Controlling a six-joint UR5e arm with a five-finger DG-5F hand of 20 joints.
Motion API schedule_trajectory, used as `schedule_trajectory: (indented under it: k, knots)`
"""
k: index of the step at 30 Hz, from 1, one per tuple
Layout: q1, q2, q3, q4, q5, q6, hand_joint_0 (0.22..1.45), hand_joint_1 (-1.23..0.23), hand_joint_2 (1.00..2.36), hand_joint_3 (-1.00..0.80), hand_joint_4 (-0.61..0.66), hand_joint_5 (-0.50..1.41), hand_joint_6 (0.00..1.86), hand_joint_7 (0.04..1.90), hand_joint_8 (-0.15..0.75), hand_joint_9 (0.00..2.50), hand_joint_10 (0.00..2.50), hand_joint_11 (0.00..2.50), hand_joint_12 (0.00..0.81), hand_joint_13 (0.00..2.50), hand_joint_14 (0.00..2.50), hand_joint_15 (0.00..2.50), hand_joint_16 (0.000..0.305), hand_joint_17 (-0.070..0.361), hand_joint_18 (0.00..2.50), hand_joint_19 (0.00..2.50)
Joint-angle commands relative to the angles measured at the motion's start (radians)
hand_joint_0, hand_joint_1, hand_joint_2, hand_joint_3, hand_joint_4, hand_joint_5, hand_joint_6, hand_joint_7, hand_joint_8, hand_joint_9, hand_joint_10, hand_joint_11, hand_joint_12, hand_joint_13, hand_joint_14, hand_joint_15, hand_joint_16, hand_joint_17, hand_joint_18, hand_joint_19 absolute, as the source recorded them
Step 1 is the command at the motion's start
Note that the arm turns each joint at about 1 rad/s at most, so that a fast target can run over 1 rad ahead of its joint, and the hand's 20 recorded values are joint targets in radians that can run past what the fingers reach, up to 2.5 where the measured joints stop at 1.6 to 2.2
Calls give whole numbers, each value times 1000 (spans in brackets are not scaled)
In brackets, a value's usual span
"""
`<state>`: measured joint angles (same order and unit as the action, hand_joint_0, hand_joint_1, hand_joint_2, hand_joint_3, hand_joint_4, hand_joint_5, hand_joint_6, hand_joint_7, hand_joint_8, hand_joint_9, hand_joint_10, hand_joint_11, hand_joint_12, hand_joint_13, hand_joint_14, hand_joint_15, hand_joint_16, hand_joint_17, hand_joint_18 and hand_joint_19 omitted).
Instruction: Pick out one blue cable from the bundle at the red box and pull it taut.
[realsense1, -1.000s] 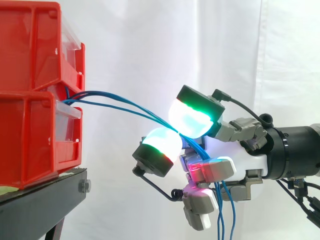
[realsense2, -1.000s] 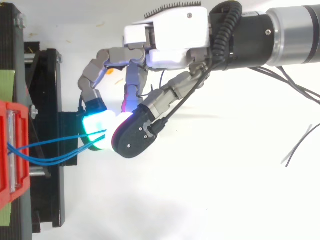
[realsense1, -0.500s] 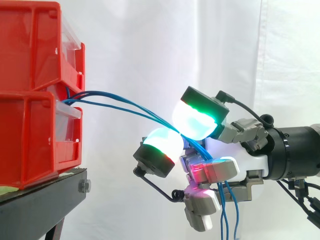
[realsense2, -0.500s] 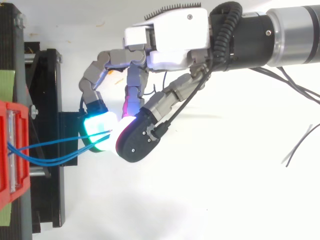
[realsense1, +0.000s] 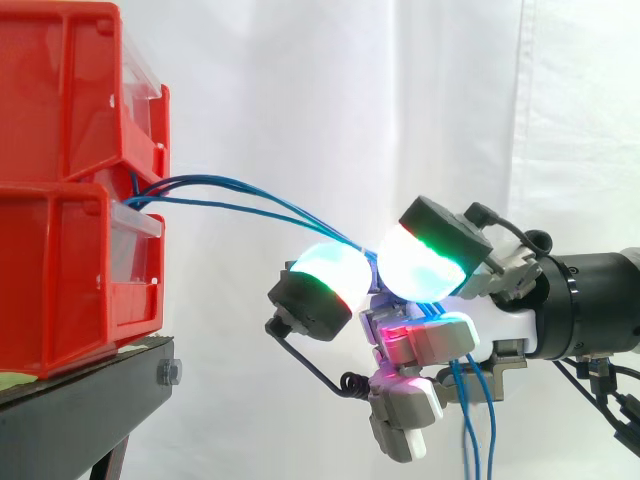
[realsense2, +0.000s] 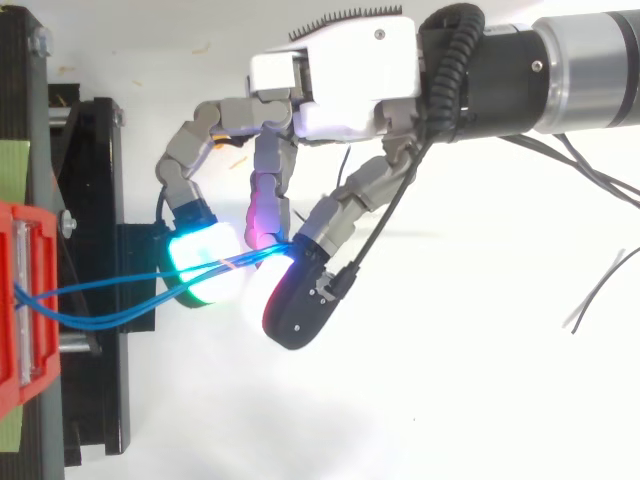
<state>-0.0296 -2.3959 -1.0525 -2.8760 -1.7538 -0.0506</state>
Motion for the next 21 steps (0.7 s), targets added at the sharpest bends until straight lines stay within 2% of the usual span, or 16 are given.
schedule_trajectory:
  k: [1, 6, 8, 11, 13, 16, 21]
  knots:
    - [-1, 0, 0, 0, 0, 0, 447, -919, 1000, -500, -65, -65, 904, 966, 248, 1423, 31, 888, 361, 1193, 27, 741, 52, 118, 993, 635]
    - [0, 0, 0, -2, -1, 0, 425, -812, 1000, -500, -35, -68, 885, 915, 251, 1407, 30, 887, 373, 1196, 24, 730, 56, 126, 1004, 616]
    - [-1, 0, 0, -2, 0, 0, 483, -650, 1000, -500, -44, -72, 879, 914, 235, 1394, 32, 869, 355, 1175, 28, 740, 52, 117, 965, 640]
    - [-1, 0, -1, -2, 0, 0, 545, -588, 1000, -500, -80, -73, 873, 961, 223, 1390, 31, 881, 337, 1166, 28, 753, 48, 108, 932, 675]
    - [-1, 0, -1, -2, -1, 0, 595, -661, 1003, -467, -98, -65, 880, 971, 217, 1406, 33, 904, 330, 1171, 29, 759, 46, 103, 915, 689]
    - [-1, 0, 0, 0, 0, -2, 593, -751, 1016, -308, -81, -62, 892, 1006, 218, 1424, 34, 913, 335, 1179, 27, 762, 46, 103, 919, 682]
    - [-1, 0, 0, -2, 0, 0, 606, -843, 1022, -191, -8, -63, 915, 1033, 235, 1401, 33, 927, 340, 1185, 29, 769, 46, 104, 930, 682]
